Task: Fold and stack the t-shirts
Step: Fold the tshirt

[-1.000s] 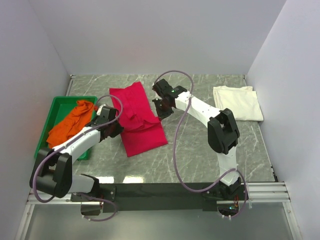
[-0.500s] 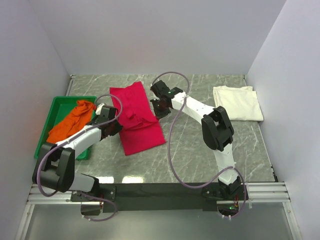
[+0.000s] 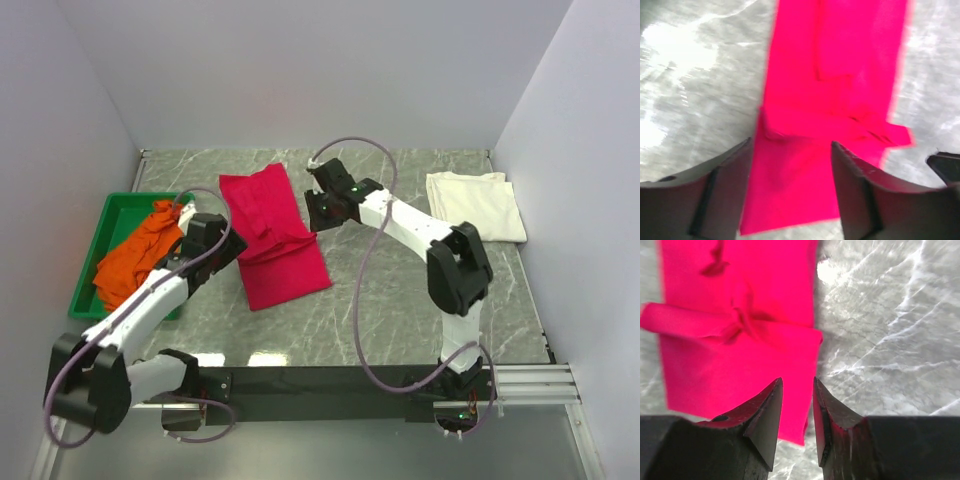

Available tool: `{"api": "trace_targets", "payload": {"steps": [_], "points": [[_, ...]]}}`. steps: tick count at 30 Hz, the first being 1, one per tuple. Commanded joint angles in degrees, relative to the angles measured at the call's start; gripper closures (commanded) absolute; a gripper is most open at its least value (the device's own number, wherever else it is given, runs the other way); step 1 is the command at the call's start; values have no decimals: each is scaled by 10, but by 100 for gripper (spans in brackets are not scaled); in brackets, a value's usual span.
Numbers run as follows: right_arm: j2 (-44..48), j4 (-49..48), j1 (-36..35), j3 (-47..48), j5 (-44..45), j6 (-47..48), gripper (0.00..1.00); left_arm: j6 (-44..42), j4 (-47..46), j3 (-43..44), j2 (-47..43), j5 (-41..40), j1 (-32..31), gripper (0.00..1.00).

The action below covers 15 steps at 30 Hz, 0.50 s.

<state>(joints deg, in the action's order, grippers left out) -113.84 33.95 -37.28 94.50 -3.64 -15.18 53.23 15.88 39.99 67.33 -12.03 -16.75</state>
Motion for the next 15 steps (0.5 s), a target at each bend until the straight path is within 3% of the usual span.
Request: {"api": "trace_targets", "payload": {"steps": [1, 4, 5, 6, 10, 15], "points": [[79, -73, -8, -49, -2, -4, 62, 20, 8, -22, -52, 12, -32, 28], [93, -93, -23, -87, -10, -3, 63, 42, 2, -36, -62, 19, -81, 34], [91, -100, -29, -93, -15, -5, 64, 53, -3, -39, -58, 29, -105, 40], [82, -101, -31, -98, -25, -6, 65, 57, -10, -40, -43, 36, -114, 52], [53, -119, -44, -109, -41, -14, 73, 72, -39, -43, 20, 62, -155, 78], [2, -120, -48, -88, -55, -13, 77, 81, -59, -40, 106, 92, -167, 88]]}}
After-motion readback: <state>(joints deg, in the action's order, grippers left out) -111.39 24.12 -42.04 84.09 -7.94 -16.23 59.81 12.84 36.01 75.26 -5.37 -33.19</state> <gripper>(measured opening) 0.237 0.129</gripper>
